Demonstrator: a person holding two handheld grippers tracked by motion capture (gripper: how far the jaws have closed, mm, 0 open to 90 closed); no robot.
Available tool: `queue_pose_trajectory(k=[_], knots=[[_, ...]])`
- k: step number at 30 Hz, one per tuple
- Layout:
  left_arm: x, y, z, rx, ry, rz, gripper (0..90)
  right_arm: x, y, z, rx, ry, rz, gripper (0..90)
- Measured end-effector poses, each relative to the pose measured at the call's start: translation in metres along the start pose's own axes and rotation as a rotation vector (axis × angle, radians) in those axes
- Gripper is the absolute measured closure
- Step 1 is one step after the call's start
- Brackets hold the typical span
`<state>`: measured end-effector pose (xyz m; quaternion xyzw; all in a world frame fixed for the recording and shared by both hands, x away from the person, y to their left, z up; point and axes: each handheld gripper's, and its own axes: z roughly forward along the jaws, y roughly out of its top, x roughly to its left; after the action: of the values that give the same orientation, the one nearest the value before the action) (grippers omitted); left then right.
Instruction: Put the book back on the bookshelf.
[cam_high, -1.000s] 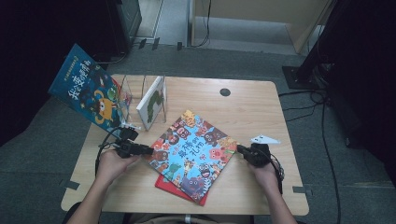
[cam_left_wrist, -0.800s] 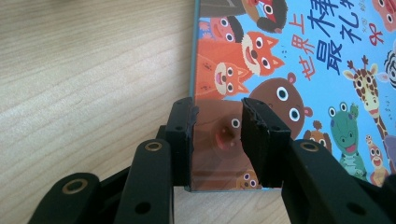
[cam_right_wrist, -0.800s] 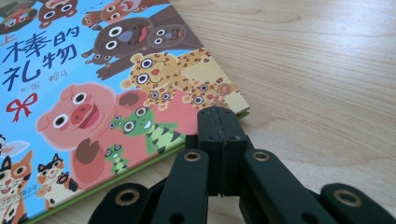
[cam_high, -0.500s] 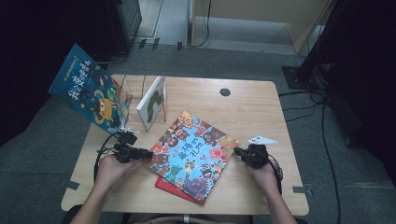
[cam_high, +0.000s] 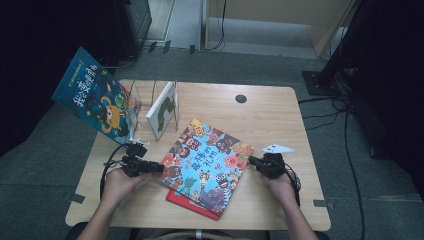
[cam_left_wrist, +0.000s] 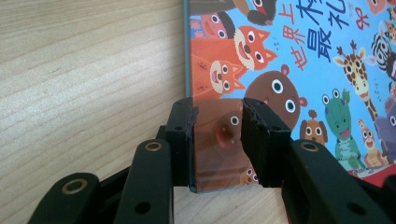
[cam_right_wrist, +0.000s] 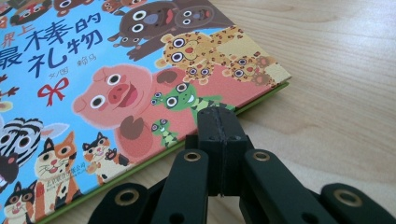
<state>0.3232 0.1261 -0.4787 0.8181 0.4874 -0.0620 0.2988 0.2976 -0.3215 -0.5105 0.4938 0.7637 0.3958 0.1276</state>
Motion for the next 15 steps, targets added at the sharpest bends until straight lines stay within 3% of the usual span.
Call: queue_pose_trajectory(k=[10,12,15], knots=[[-0.0055,-0.0044,0.0006,-0.015,0.013,0.007,62.0,-0.0018,0.0074,0.0082,-0.007,-0.019,-0.014,90.0],[-0.0059,-0.0040,0.0023,-0.003,0.035,0.021,60.8,-0.0024,0.0082,0.0087,-0.006,-0.015,-0.009,90.0],[-0.0033,-0.0025,0.0033,0.003,0.026,0.015,59.5,-0.0025,0.0087,0.0087,-0.006,-0.018,-0.015,89.5]])
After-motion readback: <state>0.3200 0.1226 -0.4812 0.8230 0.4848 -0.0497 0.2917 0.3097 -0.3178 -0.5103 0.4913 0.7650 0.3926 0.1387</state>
